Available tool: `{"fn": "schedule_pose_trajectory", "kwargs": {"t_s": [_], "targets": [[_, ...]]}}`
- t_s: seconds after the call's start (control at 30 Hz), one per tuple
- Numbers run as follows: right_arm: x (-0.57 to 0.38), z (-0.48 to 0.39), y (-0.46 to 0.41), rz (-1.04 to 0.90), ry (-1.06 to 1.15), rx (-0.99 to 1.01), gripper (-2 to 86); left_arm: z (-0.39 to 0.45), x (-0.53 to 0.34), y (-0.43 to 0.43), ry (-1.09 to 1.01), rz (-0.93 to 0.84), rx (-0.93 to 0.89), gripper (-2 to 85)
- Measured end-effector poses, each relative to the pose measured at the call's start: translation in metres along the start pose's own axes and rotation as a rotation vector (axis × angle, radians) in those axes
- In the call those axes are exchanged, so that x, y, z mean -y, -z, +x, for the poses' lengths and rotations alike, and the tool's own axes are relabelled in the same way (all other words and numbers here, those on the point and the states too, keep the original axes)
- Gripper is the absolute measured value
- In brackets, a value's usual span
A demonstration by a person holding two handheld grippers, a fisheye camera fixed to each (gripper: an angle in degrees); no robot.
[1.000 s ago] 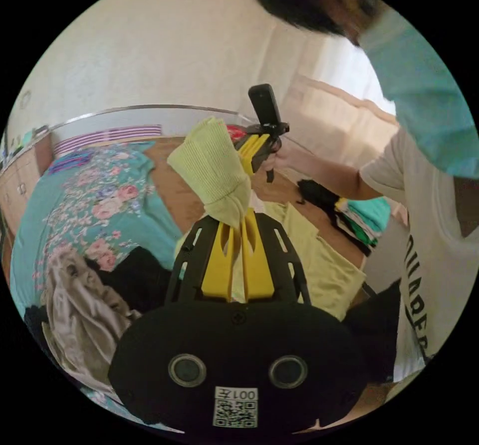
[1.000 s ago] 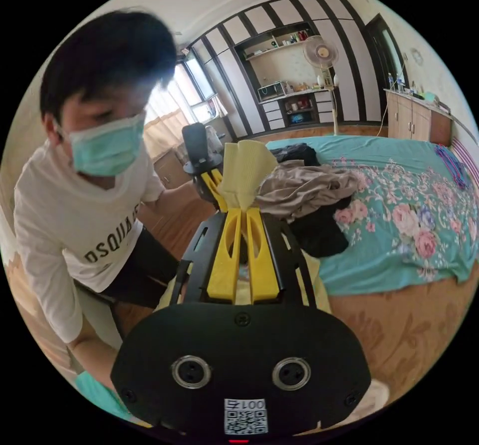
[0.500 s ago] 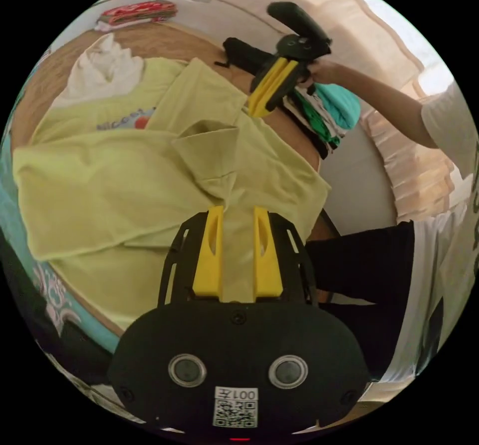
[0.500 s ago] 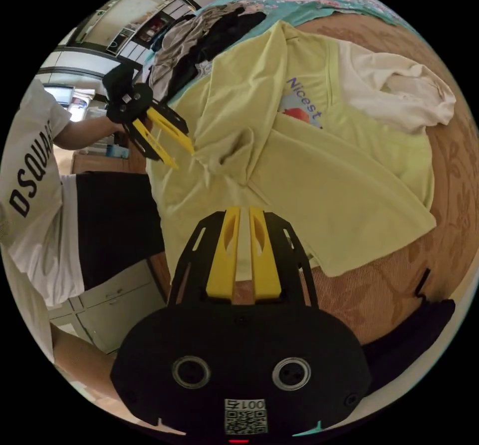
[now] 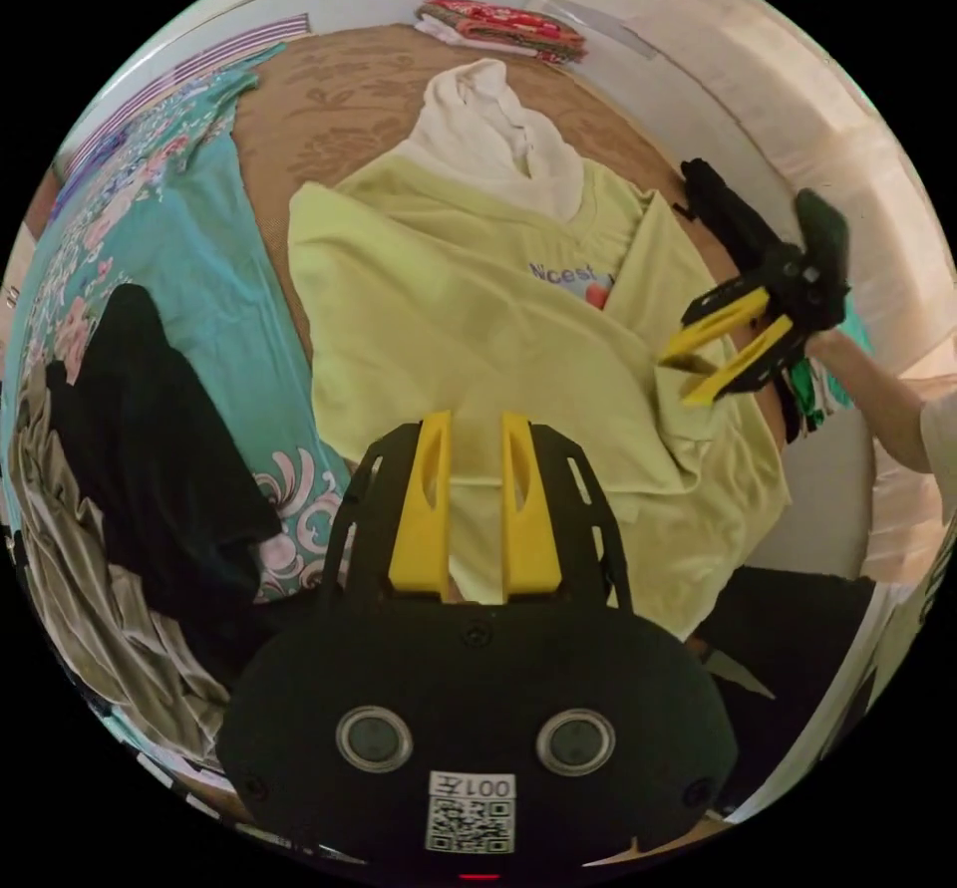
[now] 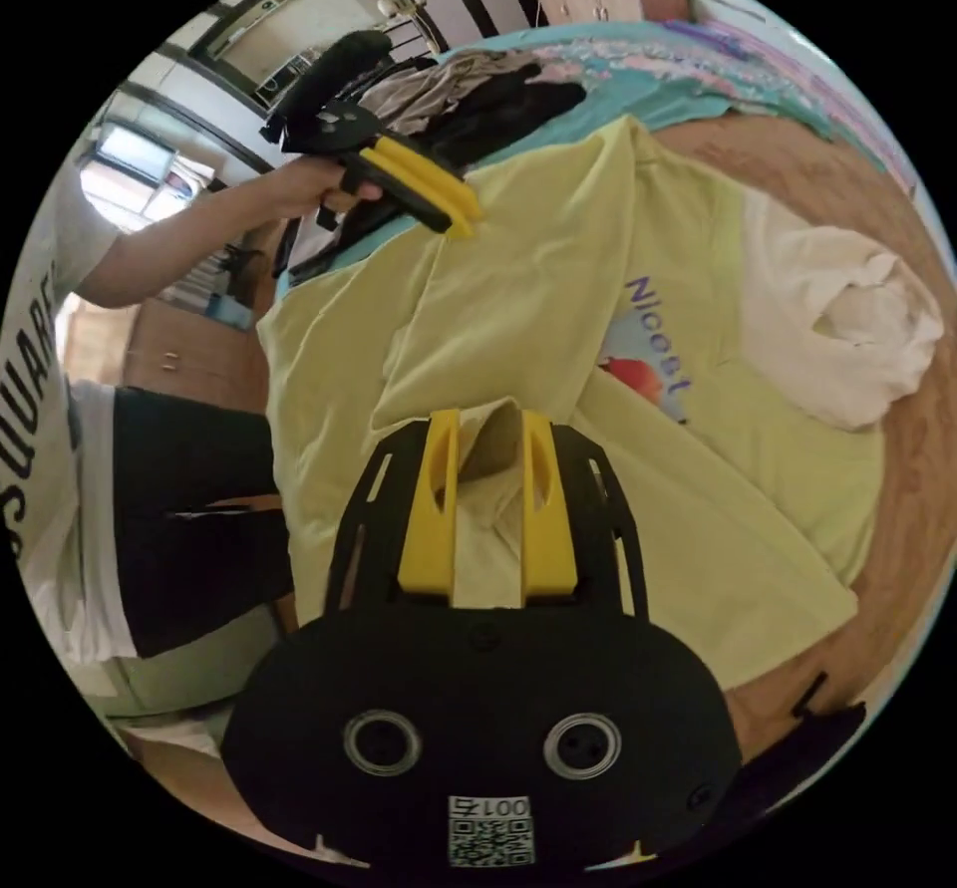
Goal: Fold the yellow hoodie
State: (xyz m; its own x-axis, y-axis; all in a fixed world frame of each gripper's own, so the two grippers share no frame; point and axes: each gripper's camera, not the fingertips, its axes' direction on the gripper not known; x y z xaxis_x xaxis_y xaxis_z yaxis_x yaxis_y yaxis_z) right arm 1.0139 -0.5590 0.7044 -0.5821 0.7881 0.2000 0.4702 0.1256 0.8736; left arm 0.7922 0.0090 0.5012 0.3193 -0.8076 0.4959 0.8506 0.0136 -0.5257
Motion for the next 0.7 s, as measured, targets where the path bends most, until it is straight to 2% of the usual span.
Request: {"fn": "schedule_pose_trajectory", "kwargs": {"t_s": [0.1, 0.17, 0.27, 0.37, 0.43, 0.53, 0.6, 0.7], "targets": [[-0.016, 0.003, -0.002, -0.013, 0.049, 0.236, 3.1, 0.005, 0.004, -0.002, 0.000, 0.031, -0.013, 3.7], [-0.035, -0.019, 0.014, 0.044, 0.140, 0.290, 2.1, 0.007, 0.002, -0.009, -0.003, 0.003, 0.003, 3.5], [-0.068, -0.053, 0.020, -0.071, 0.161, 0.353, 1.5, 0.005, -0.006, -0.014, 0.003, -0.014, -0.021, 3.3], [-0.108, -0.073, 0.009, -0.223, 0.080, 0.311, 1.4, 0.003, -0.015, -0.015, 0.006, -0.019, -0.025, 3.2], [-0.130, -0.079, 0.009, -0.253, 0.020, 0.340, 1.4, -0.001, -0.021, -0.014, 0.015, -0.023, -0.012, 3.0], [-0.152, -0.090, 0.027, -0.153, -0.062, 0.299, 1.5, -0.013, -0.030, -0.010, 0.062, -0.008, 0.008, 2.5], [-0.158, -0.096, 0.044, -0.028, -0.126, 0.165, 1.8, -0.025, -0.036, -0.005, 0.111, 0.013, 0.004, 2.4], [-0.153, -0.097, 0.050, 0.049, -0.179, 0.011, 2.9, -0.044, -0.049, 0.007, 0.190, 0.075, 0.026, 2.6]]}}
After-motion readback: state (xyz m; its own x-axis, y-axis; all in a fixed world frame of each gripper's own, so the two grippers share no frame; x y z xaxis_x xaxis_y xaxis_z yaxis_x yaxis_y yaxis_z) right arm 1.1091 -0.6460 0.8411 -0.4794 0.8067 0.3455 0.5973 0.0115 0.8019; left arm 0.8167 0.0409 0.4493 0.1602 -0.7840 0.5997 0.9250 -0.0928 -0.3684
